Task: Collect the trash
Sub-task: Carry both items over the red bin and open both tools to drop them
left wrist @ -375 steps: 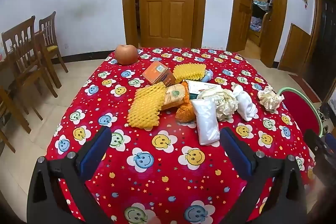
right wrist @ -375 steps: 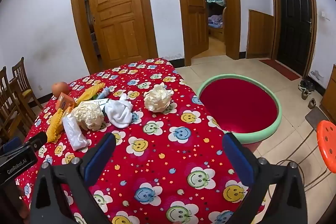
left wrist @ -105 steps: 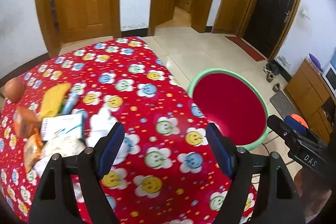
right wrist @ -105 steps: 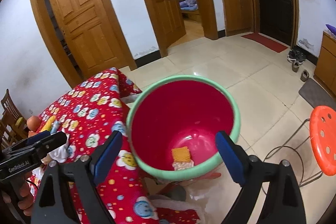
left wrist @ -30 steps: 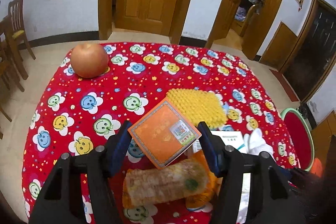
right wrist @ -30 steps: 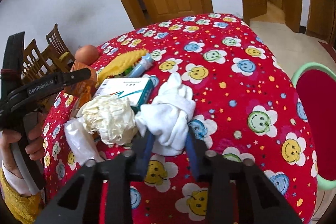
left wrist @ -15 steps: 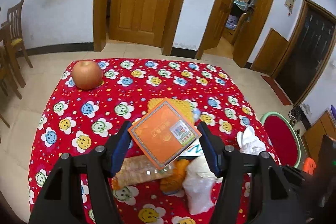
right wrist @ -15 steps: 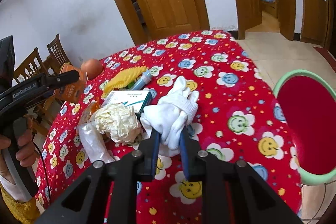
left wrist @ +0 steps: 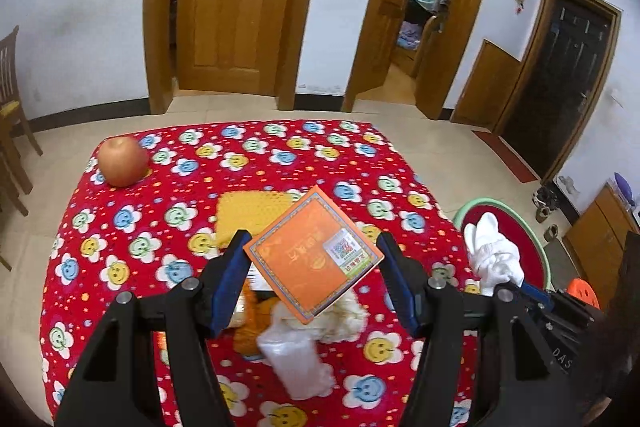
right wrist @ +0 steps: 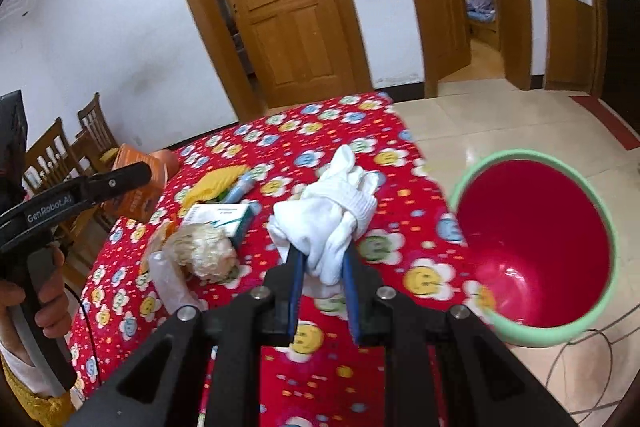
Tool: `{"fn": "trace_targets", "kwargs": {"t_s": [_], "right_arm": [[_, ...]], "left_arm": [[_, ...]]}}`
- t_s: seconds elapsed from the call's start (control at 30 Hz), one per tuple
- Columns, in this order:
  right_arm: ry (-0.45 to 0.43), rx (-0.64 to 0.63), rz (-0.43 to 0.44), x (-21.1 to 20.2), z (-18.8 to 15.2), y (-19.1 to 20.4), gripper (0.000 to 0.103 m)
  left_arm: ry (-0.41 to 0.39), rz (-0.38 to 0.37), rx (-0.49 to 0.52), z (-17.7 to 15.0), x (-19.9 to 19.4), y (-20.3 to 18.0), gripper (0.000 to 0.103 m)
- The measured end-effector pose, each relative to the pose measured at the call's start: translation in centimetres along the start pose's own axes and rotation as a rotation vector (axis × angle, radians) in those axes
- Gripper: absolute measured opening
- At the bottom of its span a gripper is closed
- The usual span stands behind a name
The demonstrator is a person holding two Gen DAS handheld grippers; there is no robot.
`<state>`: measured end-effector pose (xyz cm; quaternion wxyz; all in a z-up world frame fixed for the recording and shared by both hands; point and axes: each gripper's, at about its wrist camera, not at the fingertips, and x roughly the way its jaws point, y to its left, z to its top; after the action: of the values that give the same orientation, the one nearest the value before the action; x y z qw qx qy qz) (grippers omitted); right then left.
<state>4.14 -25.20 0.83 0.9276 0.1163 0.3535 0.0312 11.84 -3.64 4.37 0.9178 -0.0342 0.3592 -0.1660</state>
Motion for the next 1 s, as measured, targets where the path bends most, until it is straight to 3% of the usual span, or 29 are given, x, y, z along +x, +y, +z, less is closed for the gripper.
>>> {"fn": "trace_targets", "kwargs": {"t_s": [0.43,1.0], "right_arm": [[-0.054,0.084,-0.117,-3.1,-0.2,-5.9,0.02],[-0.05,0.194,-0.24,-4.1,-1.4,-13.8,0.021]], "left_arm": [[0.03,-0.089,0.111,0.3,1.6,-6.6,0.064],[0.113,-0.199,0.229,-0.4,5.6,-15.1,0.064]]}}
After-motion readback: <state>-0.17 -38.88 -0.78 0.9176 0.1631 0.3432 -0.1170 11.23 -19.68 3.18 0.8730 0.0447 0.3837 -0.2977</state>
